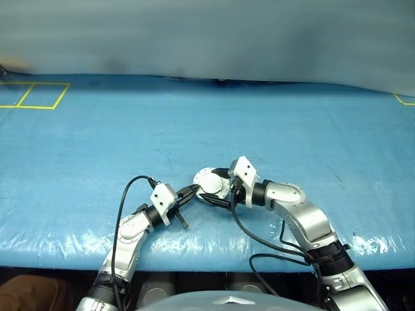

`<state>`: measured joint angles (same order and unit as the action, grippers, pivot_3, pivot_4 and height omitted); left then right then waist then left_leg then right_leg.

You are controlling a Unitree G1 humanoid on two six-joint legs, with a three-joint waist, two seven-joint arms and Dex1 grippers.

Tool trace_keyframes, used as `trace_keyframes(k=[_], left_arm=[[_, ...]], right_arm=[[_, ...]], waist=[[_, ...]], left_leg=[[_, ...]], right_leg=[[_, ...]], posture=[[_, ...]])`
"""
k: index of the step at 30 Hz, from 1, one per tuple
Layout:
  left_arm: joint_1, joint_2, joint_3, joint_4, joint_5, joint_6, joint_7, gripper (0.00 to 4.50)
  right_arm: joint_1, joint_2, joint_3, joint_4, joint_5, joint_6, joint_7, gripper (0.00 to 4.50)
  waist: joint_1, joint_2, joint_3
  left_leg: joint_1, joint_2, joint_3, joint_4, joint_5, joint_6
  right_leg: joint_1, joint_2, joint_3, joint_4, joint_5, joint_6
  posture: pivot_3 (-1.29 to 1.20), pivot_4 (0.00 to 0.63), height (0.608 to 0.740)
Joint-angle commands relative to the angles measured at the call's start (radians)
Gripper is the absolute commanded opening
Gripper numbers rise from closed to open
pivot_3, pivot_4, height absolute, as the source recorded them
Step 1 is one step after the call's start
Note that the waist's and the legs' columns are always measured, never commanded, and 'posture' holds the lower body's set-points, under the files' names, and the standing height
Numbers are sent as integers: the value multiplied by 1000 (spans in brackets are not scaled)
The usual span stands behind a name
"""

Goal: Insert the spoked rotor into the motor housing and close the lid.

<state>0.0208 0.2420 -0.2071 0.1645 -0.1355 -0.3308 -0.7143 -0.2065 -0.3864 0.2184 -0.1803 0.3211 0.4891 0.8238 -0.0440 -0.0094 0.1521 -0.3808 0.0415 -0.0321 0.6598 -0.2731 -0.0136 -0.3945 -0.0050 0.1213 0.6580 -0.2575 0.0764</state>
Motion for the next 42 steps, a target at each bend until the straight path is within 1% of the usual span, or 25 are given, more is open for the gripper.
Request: trace_keyframes(k=[1, 3, 8, 12, 15, 18, 21, 24, 26, 28, 29, 33, 38, 42], left_arm=[[12, 6, -23, 24, 25, 26, -1, 0], [12, 6, -25, 25, 27, 25, -2, 0], [11, 4, -29, 28, 31, 19, -1, 0], [11, 2, -32, 30, 36, 11, 1, 0], [15, 1, -33, 31, 39, 7, 2, 0], [17, 3, -34, 34, 43, 2, 5, 0], [18, 4, -34, 36, 45, 0, 6, 0], [18, 5, -34, 38, 49, -4, 8, 0], [19, 7, -33, 39, 49, -7, 10, 0], [21, 9, -33, 39, 48, -8, 10, 0], [21, 10, -33, 39, 48, -8, 11, 0], [21, 11, -36, 44, 47, -11, 13, 0], [23, 5, -34, 47, 44, -11, 20, 0], [40, -44, 7, 0, -88, 106, 15, 0]], right_arm=[[-2, 31, -137, -97, 209, 120, -2, 4466], [-10, 33, -193, -97, 268, 192, -35, 4466], [-12, 18, -252, -33, 284, 308, -130, 4466], [5, 55, -328, 35, 406, 465, -161, 4466], [-1, 100, -412, 89, 525, 578, -190, 4466], [6, 108, -434, 113, 565, 647, -208, 4466], [9, 124, -451, 139, 586, 674, -229, 4466], [6, 130, -453, 158, 591, 681, -234, 3861], [8, 126, -431, 153, 577, 682, -243, 3193], [5, 137, -440, 161, 590, 686, -252, 2571], [4, 141, -445, 165, 596, 686, -255, 2189], [-4, 169, -486, 189, 636, 700, -278, 1117], [8, 144, -444, 177, 600, 691, -268, 1114], [-8, 164, -487, 191, 616, 667, -301, 1114]], waist=[[1, 0, 0], [3, 0, 0], [6, 0, 0], [6, 0, 0], [6, 0, 0], [6, 0, 0], [6, 0, 0], [6, 0, 0], [5, 0, 0], [5, 0, 0], [4, 0, 0], [3, 1, 0], [2, 1, 0], [1, 1, 0]], left_leg=[[-1, 0, 0, 0, 0, 0], [-1, 0, 0, 0, 0, 0], [-2, 0, 0, 0, 0, 0], [-2, 0, 0, -1, 0, 0], [-2, 0, 0, -1, 0, 0], [-3, 0, 0, -1, 0, 0], [-3, -1, 0, -1, 0, 0], [-3, -1, 0, -1, 0, 0], [-3, -1, 0, -1, 0, 0], [-3, -1, 0, -1, 0, 0], [-3, -1, 0, -2, 0, 0], [-3, 0, 0, -2, 0, 0], [-3, 0, 0, -2, 0, 0], [-3, 0, 0, -2, 0, 0]], right_leg=[[-1, 0, 0, 0, 0, 0], [-1, 0, 0, 0, 0, 1], [-2, 0, 0, -1, 0, 0], [-2, 0, 0, -1, 0, 0], [-2, 0, 0, -1, 0, 0], [-2, 0, 0, -1, 0, 0], [-2, -1, 0, -1, 0, 0], [-2, 0, 0, -1, 0, 0], [-2, 0, 0, -2, 0, 1], [-3, 0, 0, -2, 0, 1], [-3, 0, 0, -2, 0, 1], [-3, 0, 0, -2, 1, 1], [-3, 0, 0, -2, 0, 1], [-3, 0, 0, -2, 0, 1]], posture=[[0, 150, 740], [0, 150, 740], [0, 150, 740], [0, 150, 740], [0, 150, 740], [0, 150, 740], [0, 150, 740], [0, 150, 740], [0, 150, 740], [0, 150, 740], [0, 150, 740], [0, 150, 740], [0, 150, 740], [0, 150, 740]])
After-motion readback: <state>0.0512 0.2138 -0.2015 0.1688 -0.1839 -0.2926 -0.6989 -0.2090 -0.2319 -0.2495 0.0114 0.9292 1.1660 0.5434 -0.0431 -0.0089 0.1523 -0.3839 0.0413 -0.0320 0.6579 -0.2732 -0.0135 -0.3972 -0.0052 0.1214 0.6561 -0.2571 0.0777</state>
